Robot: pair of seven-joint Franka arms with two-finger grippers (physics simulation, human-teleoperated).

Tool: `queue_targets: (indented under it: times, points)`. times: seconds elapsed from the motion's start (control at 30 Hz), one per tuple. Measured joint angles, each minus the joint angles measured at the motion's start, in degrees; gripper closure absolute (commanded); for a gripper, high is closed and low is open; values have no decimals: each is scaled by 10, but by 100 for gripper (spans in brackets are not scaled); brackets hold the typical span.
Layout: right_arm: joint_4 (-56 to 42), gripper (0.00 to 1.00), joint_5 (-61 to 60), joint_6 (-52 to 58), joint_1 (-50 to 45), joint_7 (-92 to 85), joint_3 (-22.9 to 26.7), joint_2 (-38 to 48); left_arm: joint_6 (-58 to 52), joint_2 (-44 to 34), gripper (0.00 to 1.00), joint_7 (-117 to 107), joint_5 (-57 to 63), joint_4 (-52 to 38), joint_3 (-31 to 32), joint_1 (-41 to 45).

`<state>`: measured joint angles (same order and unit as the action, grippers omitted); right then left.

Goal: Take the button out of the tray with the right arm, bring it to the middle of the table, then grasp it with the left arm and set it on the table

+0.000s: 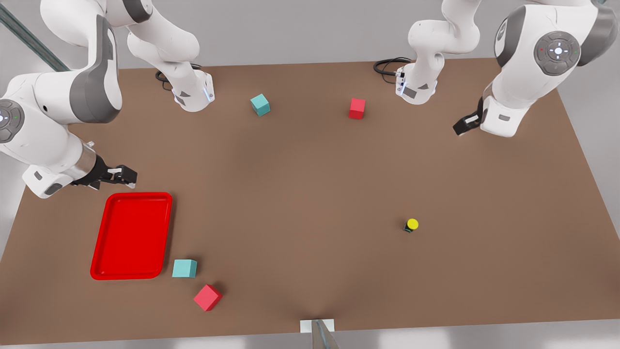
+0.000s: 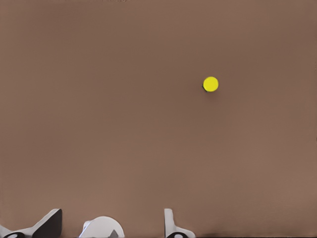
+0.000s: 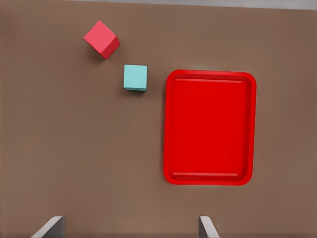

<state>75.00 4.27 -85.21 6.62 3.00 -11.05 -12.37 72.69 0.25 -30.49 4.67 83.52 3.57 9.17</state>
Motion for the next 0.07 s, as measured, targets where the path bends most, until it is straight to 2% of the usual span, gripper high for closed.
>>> queue_targets:
  times: [0.07]
  points:
    - [0, 0, 0, 0, 1, 0, 0, 0, 2, 1, 0, 51, -1, 0, 1, 3]
